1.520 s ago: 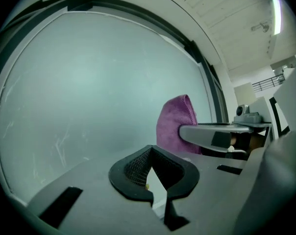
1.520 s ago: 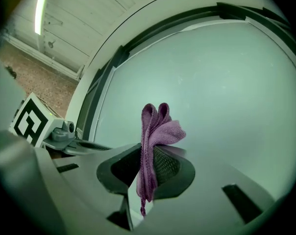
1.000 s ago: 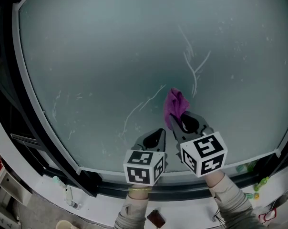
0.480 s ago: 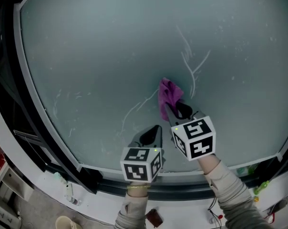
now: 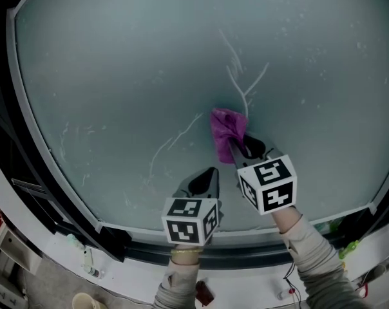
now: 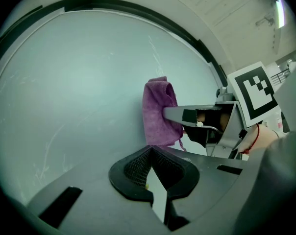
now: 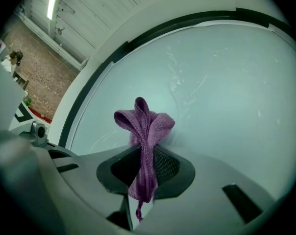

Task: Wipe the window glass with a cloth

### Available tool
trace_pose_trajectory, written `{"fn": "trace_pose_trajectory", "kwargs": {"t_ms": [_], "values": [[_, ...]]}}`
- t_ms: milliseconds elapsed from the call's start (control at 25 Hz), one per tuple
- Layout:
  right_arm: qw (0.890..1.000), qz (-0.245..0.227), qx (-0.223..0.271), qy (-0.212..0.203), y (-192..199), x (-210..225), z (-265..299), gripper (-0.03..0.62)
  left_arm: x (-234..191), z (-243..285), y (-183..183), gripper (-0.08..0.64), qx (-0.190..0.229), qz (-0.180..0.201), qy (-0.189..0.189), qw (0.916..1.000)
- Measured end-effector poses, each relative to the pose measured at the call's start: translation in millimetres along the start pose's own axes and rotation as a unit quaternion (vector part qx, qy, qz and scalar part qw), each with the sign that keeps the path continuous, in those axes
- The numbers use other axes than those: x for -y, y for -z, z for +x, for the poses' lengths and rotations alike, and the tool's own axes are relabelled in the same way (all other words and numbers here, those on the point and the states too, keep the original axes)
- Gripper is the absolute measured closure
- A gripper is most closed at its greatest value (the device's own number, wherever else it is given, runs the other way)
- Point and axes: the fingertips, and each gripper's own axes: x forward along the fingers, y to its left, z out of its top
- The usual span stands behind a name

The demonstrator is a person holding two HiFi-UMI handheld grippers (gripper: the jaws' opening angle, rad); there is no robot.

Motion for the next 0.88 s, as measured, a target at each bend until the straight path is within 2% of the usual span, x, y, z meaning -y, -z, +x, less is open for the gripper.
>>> {"fn": "trace_pose_trajectory", "kwargs": {"t_ms": [480, 880], "values": [[0.996, -0.004, -0.014, 0.083, 20.6, 85.4, -54.3, 0.537, 61.9, 37.8, 10.1, 0.555, -0.009, 0.001, 0.059, 0.9982], [0.985, 0.002, -0.034, 0.167, 38.8, 162.8, -106.6, 0.537, 106.3, 56.9, 6.6, 0.555, -0.01, 0.013, 0.095, 0.9953]]}}
